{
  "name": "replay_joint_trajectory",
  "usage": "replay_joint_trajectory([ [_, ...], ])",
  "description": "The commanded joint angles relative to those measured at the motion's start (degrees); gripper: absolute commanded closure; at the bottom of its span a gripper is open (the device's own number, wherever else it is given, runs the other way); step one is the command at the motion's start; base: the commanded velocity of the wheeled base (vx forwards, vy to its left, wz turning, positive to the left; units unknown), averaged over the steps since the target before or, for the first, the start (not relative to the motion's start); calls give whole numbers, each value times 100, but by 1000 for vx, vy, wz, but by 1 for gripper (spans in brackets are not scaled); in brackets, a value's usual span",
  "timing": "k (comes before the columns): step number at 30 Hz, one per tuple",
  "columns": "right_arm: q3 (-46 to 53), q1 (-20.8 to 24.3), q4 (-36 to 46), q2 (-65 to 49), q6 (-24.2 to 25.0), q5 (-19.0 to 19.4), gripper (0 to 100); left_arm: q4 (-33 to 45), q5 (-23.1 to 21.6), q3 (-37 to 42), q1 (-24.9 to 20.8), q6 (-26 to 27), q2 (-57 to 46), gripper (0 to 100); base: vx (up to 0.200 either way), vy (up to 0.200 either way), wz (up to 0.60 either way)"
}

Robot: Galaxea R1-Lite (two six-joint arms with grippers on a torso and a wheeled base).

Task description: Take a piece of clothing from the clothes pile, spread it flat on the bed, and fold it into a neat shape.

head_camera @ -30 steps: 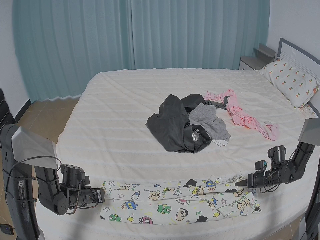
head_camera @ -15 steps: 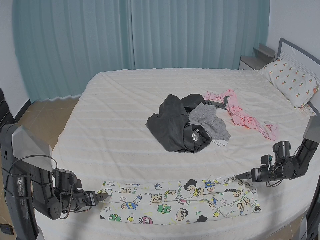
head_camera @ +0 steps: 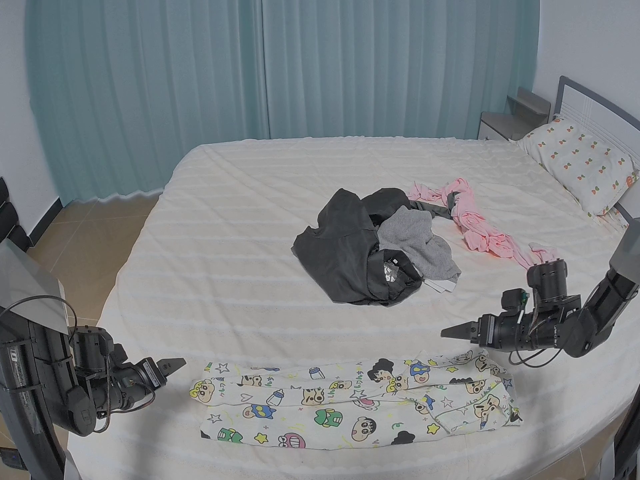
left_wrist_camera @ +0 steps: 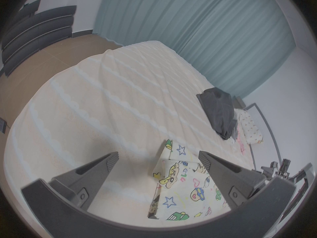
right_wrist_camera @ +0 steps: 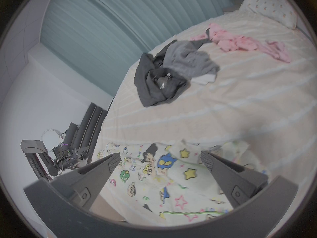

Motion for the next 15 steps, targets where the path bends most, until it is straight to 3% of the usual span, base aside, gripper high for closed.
replay_joint_trajectory([
  [1,-255,352,6,842,269,-201,0,-21,19,-129,-170,-86,175,0,0,0,0],
  [6,-396,255,129,1281,225,-737,0,-65,291,-173,-610,634,596,0,0,0,0],
  [10,-528,299,666,1211,217,-1089,0,-21,906,-630,-953,995,1018,0,0,0,0],
  [12,-536,299,718,1114,260,-1194,0,-12,1170,-815,-1111,1144,1194,0,0,0,0],
  [15,-466,299,709,912,304,-1185,0,14,1196,-850,-1252,1276,1212,0,0,0,0],
])
